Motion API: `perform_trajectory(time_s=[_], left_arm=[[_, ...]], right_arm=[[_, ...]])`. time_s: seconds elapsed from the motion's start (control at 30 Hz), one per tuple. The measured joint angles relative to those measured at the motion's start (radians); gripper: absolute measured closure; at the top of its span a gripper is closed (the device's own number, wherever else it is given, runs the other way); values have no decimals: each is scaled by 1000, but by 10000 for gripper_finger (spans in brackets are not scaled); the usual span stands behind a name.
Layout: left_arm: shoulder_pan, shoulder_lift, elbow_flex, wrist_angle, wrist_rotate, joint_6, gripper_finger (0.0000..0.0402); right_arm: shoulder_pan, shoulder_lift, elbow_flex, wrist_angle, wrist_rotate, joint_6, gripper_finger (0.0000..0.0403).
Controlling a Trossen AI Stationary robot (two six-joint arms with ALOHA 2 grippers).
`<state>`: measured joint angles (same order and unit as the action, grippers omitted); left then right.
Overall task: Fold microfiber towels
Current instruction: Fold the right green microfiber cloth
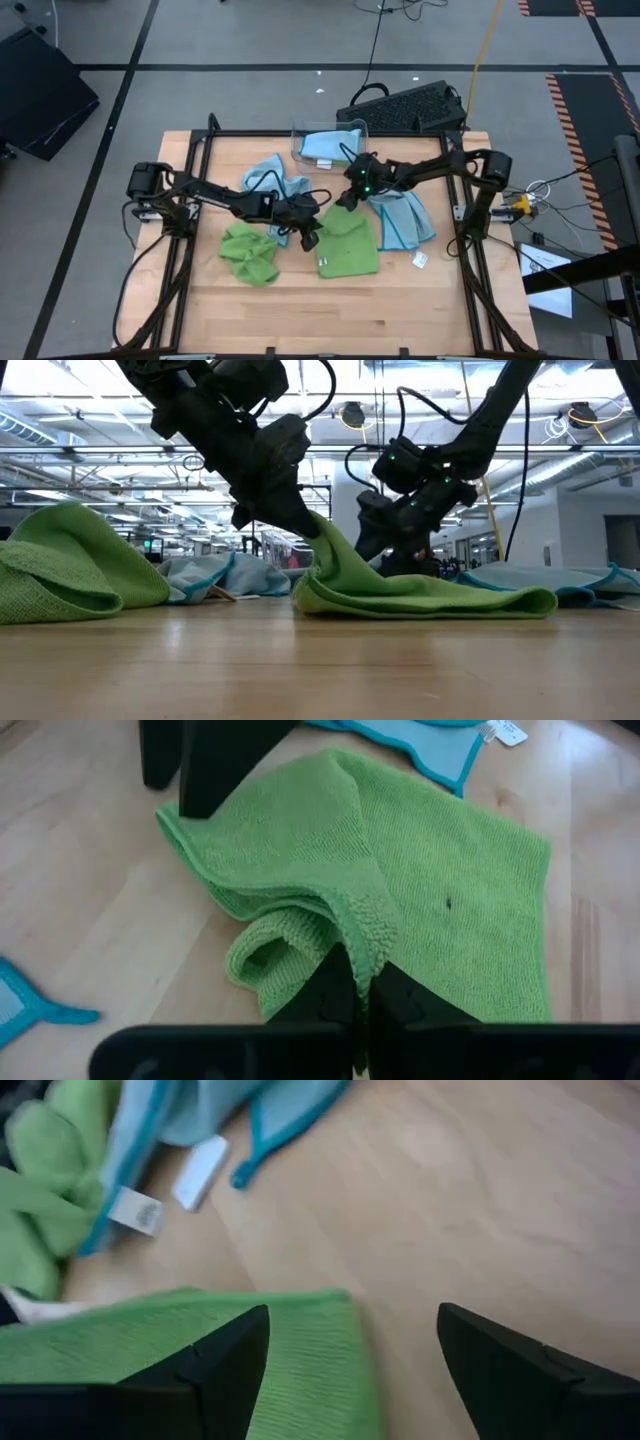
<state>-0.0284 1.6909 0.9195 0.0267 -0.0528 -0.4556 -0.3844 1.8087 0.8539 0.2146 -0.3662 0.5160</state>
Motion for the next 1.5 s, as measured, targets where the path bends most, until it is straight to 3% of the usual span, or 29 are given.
perform_trajectory(time_s=[0.23,0.53,0.93,1.13,1.2,1.4,1.5], left_arm=[[-1,0,0,1,0,4,397],[-1,0,0,-1,0,14,397],[-1,0,0,-1,0,15,398],[-2,0,0,-7,0,8,399],[-2,0,0,-13,0,5,398],[1,-15,-1,-52,-3,-49,399],[8,-43,-1,-47,-65,-78,398]], right_arm=[[18,21,2,25,0,-56,149],[33,24,-1,14,-58,-215,229],[32,79,-1,110,-78,-213,275],[33,118,3,163,-102,-177,370],[31,102,1,155,-106,-175,394],[5,-12,-3,70,-109,-203,400],[2,-81,-2,-6,-82,-267,399]])
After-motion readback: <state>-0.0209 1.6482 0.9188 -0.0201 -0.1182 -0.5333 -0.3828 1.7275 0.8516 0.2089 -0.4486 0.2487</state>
